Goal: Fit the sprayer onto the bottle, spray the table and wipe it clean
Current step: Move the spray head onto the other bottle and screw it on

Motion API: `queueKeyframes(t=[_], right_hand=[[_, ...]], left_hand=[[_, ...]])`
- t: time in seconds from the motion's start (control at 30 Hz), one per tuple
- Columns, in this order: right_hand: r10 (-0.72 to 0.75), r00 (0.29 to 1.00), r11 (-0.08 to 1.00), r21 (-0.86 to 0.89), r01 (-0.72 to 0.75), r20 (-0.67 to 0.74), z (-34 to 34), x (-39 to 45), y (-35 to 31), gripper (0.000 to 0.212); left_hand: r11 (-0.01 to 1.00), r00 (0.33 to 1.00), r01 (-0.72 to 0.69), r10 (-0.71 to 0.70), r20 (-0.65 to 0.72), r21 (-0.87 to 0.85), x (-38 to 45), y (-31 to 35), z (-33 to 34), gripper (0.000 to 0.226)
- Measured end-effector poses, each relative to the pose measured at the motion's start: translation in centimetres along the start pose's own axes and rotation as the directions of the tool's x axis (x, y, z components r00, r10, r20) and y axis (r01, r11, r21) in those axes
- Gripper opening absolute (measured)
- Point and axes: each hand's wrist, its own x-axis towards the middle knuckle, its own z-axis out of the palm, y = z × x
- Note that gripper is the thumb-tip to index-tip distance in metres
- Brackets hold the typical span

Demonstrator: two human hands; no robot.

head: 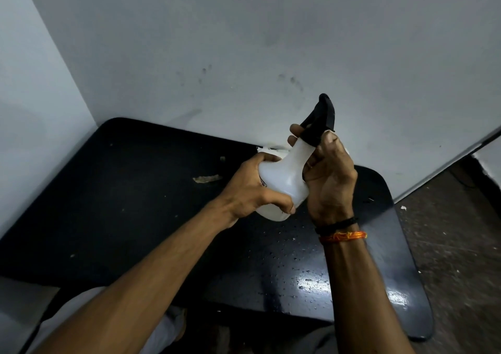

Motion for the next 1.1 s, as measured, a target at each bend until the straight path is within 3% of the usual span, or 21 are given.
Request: queueKeyframes(t=[0.13,0.37,0.5,0.7,0.83,1.0,1.1], right_hand=[[-0.027,0.999,0.999,-0.033,0.026,-0.033,0.1,0.0,0.1,0.016],[-0.067,0.989,0.994,-0.093,0.055,-0.134,0.8,0.2,0.4,0.035],[-0.068,0.992,0.992,-0.114,0.055,-0.111,0.9,0.3,0.5,0.048],[-0.006,0.998,0.999,-0.046,0.003,-0.057,0.3,0.1,0.6,0.028],[-0.025,0.997,0.99,-0.138,0.014,-0.078,0.3,0.1,0.9,0.025],[-0.083,0.971,0.982,-0.185,0.041,-0.223,0.7,0.3,1.3,0.046],[-0.082,0.973,0.987,-0.152,0.049,-0.217,0.6,0.2,1.5,0.045]], left_hand=[[1.0,1.0,0.0,0.0,0.009,-0.003,-0.1,0.1,0.0,0.077],[0.999,1.0,0.027,-0.027,-0.003,-0.02,-0.1,0.1,0.0,0.08],[0.999,0.999,0.039,-0.039,-0.005,-0.02,-0.1,0.1,0.0,0.078],[0.996,0.998,0.064,-0.066,-0.023,-0.058,-0.1,-0.1,-0.1,0.078],[0.997,0.997,0.064,-0.066,-0.036,-0.048,0.0,-0.2,-0.1,0.079],[0.997,0.997,0.058,-0.06,-0.047,-0.053,0.2,-0.5,0.2,0.084],[0.998,0.998,0.049,-0.051,-0.047,-0.048,0.3,-0.6,0.2,0.084]])
